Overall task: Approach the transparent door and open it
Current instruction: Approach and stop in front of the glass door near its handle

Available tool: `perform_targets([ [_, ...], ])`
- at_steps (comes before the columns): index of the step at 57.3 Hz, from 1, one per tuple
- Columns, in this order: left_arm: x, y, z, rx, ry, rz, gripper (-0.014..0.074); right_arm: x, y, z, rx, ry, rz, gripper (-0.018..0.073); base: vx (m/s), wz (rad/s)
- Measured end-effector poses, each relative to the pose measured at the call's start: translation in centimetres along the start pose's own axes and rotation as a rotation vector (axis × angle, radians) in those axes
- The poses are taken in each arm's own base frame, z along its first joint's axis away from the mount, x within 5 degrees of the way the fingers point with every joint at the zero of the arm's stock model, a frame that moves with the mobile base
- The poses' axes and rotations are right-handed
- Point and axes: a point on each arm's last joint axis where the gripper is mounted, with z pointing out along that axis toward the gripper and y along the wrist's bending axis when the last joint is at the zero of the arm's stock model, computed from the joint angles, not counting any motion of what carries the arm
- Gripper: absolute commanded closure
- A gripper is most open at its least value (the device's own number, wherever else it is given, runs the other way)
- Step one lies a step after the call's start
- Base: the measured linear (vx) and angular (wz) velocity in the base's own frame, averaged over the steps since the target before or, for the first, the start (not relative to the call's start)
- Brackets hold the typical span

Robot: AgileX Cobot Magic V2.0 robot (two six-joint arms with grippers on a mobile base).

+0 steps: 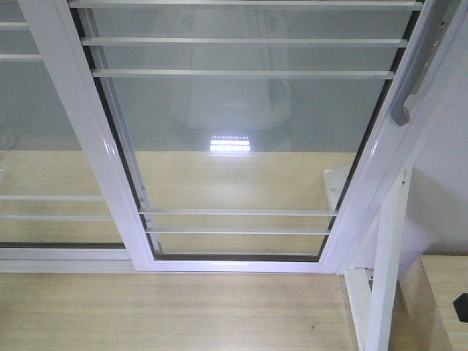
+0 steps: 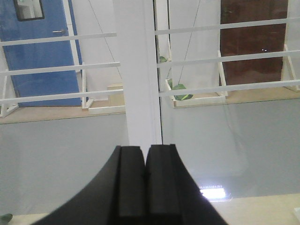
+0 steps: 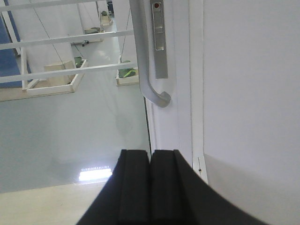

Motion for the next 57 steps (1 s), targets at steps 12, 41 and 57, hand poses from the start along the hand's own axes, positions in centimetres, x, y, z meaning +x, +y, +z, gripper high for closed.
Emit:
perform_targets([
  [12, 0.0, 0.0, 0.0, 0.0, 0.0, 0.0, 0.0594, 0.0, 0.0, 0.0, 0.0, 0.0, 0.0, 0.0568, 0.01, -0.02],
  [41, 0.0, 0.0, 0.0, 0.0, 0.0, 0.0, 0.0594, 0.0, 0.0, 0.0, 0.0, 0.0, 0.0, 0.0568, 0.0, 0.01],
  [57, 0.01, 0.0, 0.0, 0.0, 0.001, 0.0, 0.0594, 0.0, 0.0, 0.0, 0.0, 0.0, 0.0, 0.0568, 0.0, 0.0],
])
